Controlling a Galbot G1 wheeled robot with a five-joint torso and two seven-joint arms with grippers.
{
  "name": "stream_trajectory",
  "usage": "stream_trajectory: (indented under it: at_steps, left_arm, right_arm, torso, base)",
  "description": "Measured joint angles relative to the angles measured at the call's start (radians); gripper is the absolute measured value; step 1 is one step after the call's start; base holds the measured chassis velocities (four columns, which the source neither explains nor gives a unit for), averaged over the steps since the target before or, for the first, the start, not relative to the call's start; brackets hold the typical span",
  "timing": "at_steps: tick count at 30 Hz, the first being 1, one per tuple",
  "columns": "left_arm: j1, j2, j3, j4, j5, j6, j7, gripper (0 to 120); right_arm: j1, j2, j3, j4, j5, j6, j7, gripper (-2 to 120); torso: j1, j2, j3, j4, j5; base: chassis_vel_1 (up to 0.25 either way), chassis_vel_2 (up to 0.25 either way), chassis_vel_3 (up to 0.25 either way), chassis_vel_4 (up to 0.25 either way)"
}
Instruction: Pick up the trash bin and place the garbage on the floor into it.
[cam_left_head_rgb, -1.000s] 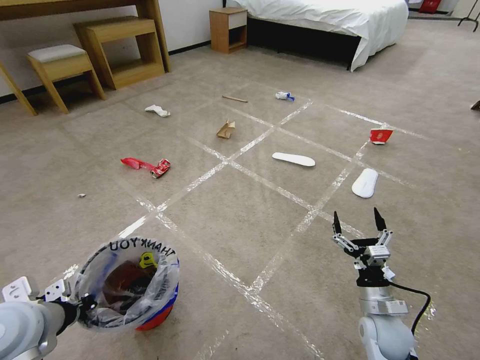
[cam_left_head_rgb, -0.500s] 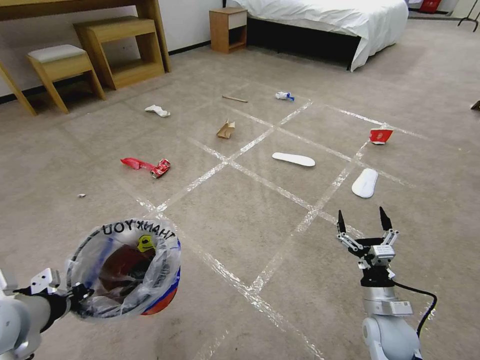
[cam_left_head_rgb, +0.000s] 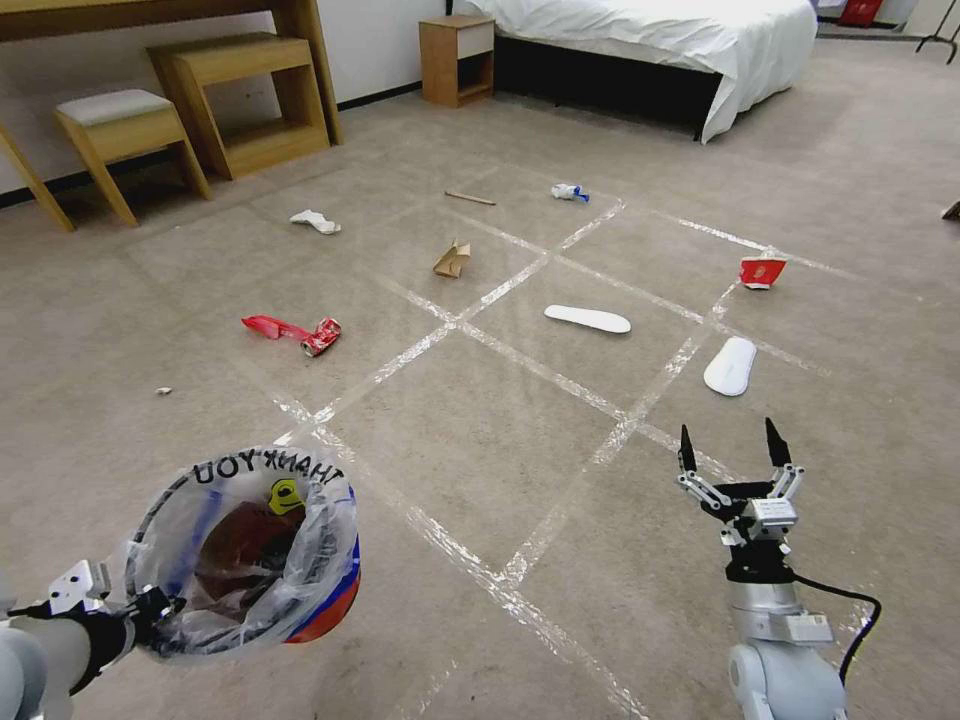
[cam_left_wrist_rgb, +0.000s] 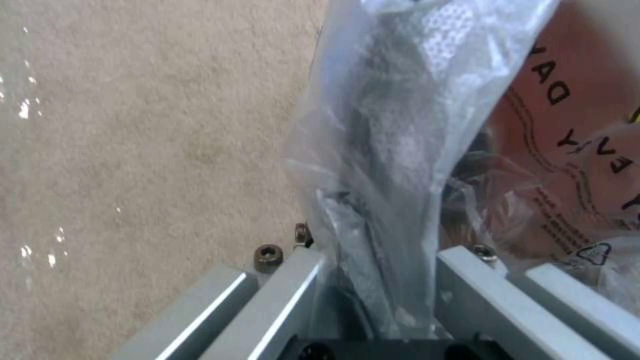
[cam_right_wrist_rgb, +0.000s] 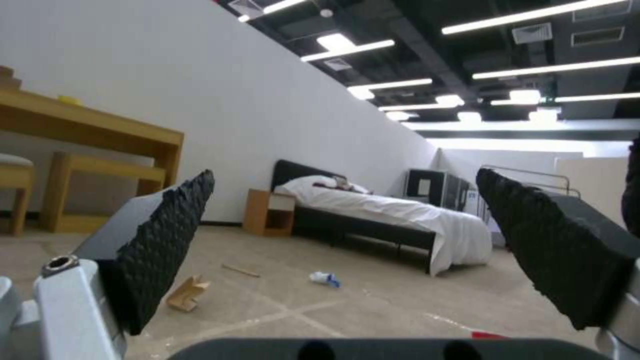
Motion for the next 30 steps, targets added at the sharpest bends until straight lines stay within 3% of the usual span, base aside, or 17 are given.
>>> stream_trajectory:
  at_steps: [9, 15, 30]
  left_arm:
    - [0.002, -0.054, 0.022, -0.004, 0.051, 0.014, 0.023, 0]
    - [0.005, -0.064, 0.029, 0.001, 0.094, 0.014, 0.044, 0]
    - [-0.005, -0.091, 0.023, 0.002, 0.111, 0.01, 0.051, 0]
  right_arm:
    - [-0.062, 0.009, 0.002, 0.019, -0.006, 0.059, -0.005, 100]
    - [-0.065, 0.013, 0.002, 0.02, -0.009, 0.073, -0.023, 100]
    - [-0.054, 0.001, -0.002, 0.016, -0.018, 0.073, -0.03, 100]
  torso:
    - [0.0, 0.0, 0.0, -0.0001, 0.0]
    - [0.0, 0.0, 0.0, 0.0, 0.0]
    - [0.0, 0.0, 0.0, 0.0, 0.0001]
  base:
    - [0.0, 0.0, 0.0, 0.0]
    - [0.0, 0.0, 0.0, 0.0]
    - [-0.035, 0.025, 0.027, -0.028]
